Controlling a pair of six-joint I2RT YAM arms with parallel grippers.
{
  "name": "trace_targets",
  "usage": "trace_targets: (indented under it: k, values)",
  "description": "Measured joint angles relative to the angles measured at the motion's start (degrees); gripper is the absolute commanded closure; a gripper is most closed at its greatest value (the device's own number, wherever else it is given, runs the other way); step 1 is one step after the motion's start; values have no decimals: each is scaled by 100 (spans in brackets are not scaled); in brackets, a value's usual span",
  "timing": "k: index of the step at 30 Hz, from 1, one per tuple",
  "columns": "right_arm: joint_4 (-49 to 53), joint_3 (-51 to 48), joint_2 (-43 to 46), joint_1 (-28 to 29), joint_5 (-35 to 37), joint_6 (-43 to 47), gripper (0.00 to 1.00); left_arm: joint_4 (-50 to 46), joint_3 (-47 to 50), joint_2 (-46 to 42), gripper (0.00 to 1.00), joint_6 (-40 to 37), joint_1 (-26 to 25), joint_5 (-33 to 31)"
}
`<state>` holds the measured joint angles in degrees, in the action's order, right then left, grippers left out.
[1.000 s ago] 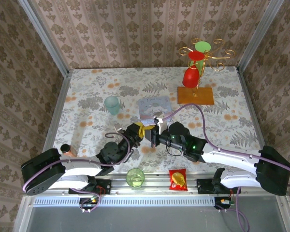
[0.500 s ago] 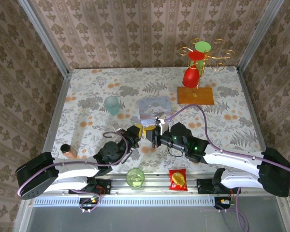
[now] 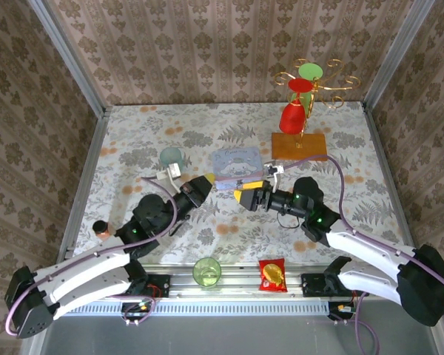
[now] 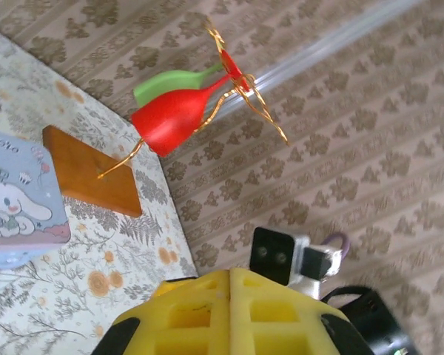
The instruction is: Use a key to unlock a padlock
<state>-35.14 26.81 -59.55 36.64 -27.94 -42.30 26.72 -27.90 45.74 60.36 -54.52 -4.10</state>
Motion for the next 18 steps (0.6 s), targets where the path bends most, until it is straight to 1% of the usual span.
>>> trace_targets:
  k: [3, 6, 8, 11, 15, 18]
  values:
    - [-610, 0, 17, 63, -299, -238, 25, -107, -74, 164, 100, -518, 111, 535]
    - [-1121, 13, -144, 225, -463, -385, 29, -98, -74, 372, 100, -774, 94, 931]
    - [-1362, 17, -332, 361, -557, -446, 34, -37, -74, 439, 100, -861, 94, 1086]
    - [-1648, 22, -638, 516, -647, -538, 39, 66, -74, 444, 100, -949, 87, 1207]
    - [-1985, 24, -922, 625, -688, -621, 41, 133, -74, 439, 100, -1008, 55, 1241]
    - [-2184, 24, -1040, 656, -686, -656, 48, 260, -74, 442, 100, -1005, 50, 1250]
